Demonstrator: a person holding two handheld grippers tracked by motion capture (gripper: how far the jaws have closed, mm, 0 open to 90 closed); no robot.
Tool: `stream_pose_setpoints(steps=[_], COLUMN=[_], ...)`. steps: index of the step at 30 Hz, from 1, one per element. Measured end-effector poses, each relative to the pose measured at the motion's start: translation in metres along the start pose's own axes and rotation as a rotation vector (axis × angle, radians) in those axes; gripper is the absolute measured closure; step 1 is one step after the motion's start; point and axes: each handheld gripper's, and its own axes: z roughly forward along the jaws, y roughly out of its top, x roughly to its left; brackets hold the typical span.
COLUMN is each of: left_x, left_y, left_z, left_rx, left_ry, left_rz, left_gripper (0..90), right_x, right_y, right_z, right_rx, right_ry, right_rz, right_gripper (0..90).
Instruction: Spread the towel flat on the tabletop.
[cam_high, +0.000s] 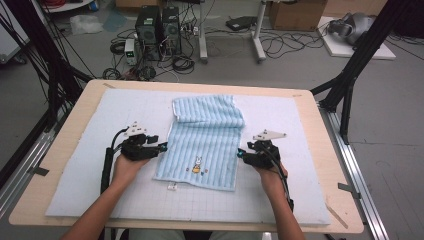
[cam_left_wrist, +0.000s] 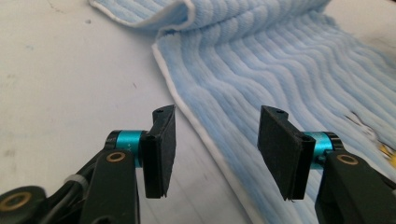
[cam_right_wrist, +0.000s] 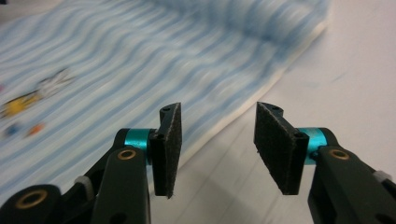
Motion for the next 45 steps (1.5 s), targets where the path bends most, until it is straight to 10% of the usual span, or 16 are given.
stream_pose_setpoints(steps=[18, 25, 30, 34, 45], left_x=[-0.021, -0.022, -0.026, -0.027, -0.052], left_y=[-0.032, -0.030, -0.034, -0.035, -0.025], left_z=[-0.051, -0.053, -0.057, -0.060, -0.033], left_rx=[-0.071, -0.075, -0.069, -0.068, -0.005], left_ry=[0.000, 0.015, -0.003, -0.004, -0.072], left_rz=[-0.007, 0.000, 0.004, 0.009, 0.089], left_gripper=[45.7, 44.4, 44.4, 45.0, 54.1], right_x=[0.059, 0.075, 0.088, 0.088, 0.063], right_y=[-0.052, -0.051, -0.046, -0.047, -0.053], right_z=[-0.039, -0.027, -0.022, -0.032, -0.052], right_rx=[-0.004, 0.035, 0.108, 0.155, -0.031], right_ry=[-0.021, 0.055, 0.046, 0.021, -0.026], right_rz=[-0.015, -0.048, -0.132, -0.169, -0.023], right_gripper=[46.7, 56.2, 82.5, 83.9, 45.9])
